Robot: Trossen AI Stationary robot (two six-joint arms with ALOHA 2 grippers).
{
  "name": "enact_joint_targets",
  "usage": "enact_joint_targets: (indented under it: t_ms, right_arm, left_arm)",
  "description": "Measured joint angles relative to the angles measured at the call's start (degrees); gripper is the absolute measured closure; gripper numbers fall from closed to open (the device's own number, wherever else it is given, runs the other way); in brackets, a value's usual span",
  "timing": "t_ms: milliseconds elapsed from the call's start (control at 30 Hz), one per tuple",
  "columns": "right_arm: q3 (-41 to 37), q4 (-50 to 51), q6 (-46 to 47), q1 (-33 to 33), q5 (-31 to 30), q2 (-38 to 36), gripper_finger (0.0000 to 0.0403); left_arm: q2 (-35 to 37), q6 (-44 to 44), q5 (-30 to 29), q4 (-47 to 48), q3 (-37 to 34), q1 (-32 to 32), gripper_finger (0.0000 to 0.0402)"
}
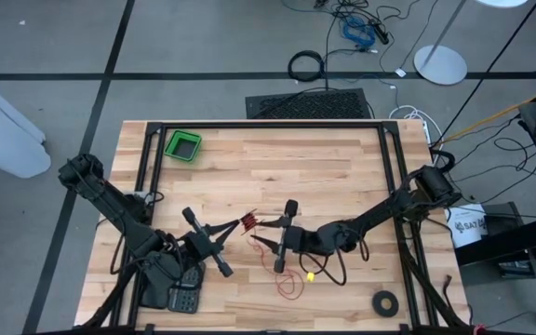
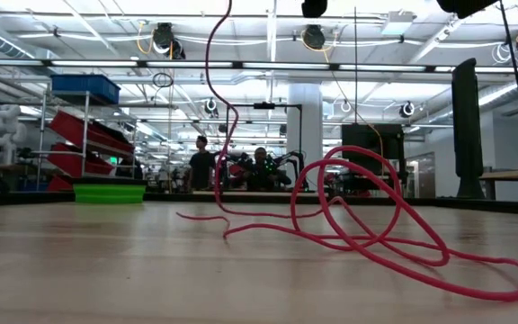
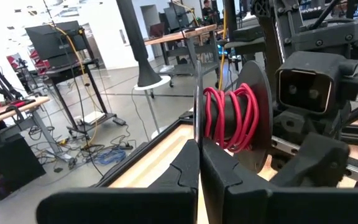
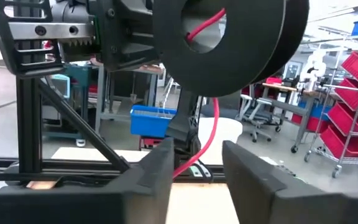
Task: Coil cords
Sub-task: Uncoil the red wire from the spool
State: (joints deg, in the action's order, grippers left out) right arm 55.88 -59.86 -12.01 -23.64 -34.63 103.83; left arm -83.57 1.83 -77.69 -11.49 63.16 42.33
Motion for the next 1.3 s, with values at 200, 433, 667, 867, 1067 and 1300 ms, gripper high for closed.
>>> enact_joint_targets:
  t_ms: [200,433,667,867,1067,1300]
  right_arm:
    - [0.00,0.56,0.83,0.00,0.07,-0.02,0.0391]
    - [0.00,1.91,2.99,0.39,0.24,0.00,0.0401]
    - [2.52,5.02,3.86,-0.63,1.80,0.00,0.0402]
    - [11.14,17.05,2.57,-3.01,1.83,0.00,0.0403]
    - [18.75,28.81,-0.39,-6.15,-1.28,0.00,0.0403]
    - [27.22,46.96,-3.28,-10.30,-9.12,-2.64,0.0403]
  left_arm:
    - [0.00,-0.02,0.09,-0.02,0.00,0.00,0.0398]
    - [0.00,-0.05,0.09,-0.02,0.00,0.00,0.0398]
    - [-0.30,-2.73,1.08,-0.19,0.00,-1.27,0.0398]
    - [-2.48,-2.99,1.27,0.07,0.00,-3.16,0.0398]
    - [-2.91,-2.85,1.26,-0.05,0.00,-3.29,0.0398]
    - [-2.91,8.05,2.11,0.03,0.00,-1.59,0.0398]
